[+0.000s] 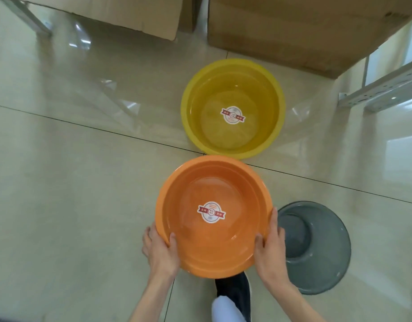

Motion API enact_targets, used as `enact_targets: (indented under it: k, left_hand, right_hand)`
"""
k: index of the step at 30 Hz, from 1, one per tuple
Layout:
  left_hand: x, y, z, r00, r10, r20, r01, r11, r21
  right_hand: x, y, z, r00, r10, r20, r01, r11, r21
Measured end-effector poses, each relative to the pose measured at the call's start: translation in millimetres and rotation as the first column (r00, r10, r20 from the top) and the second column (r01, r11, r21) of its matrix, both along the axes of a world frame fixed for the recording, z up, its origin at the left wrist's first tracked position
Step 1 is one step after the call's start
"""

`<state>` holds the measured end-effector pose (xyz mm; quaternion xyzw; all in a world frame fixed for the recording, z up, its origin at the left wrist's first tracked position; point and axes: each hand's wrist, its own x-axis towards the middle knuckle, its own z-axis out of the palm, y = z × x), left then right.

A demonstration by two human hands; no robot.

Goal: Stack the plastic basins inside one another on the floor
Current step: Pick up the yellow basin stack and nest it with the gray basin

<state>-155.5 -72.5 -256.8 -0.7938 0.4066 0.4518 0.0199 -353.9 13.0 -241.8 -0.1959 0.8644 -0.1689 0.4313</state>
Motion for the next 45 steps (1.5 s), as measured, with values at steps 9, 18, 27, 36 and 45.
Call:
enact_targets:
  k: [9, 18, 27, 36, 45]
  left_hand:
    - [-6.3, -2.0, -27.4, 0.987, 0.162, -0.002, -0.161, 0.981, 0.106]
    - [-4.2, 13.2, -47.2, 0.993, 0.109, -0.047, -0.113, 0.988, -0.107]
    - [5.9, -2.3, -35.9, 0.878, 0.416, -0.235, -0.377, 0.905, 0.194]
    - [45.7, -43.1, 5.2, 0.423, 0.651, -0.630, -0.657, 0.699, 0.282]
    - [-0.9, -18.4, -21.9, 0.914, -0.389, -0.115, 0.351, 0.900, -0.260]
  right_hand:
    - [-21.5, -32.4, -19.9, 0.864, 0.399, -0.307, -0.308, 0.901, 0.306]
    - [-101.7, -223.6, -48.5, 0.937, -0.337, -0.093, 0.328, 0.940, -0.096]
    - [-92.2, -161.1, 7.3, 0.726, -0.564, 0.392, 0.673, 0.699, -0.242]
    - [-61.6, -2.8, 62.6, 0.972, -0.087, 0.219, 0.134, 0.968, -0.210]
    - [-41.9, 2.9, -29.3, 0.867, 0.385, -0.316, -0.304, 0.911, 0.278]
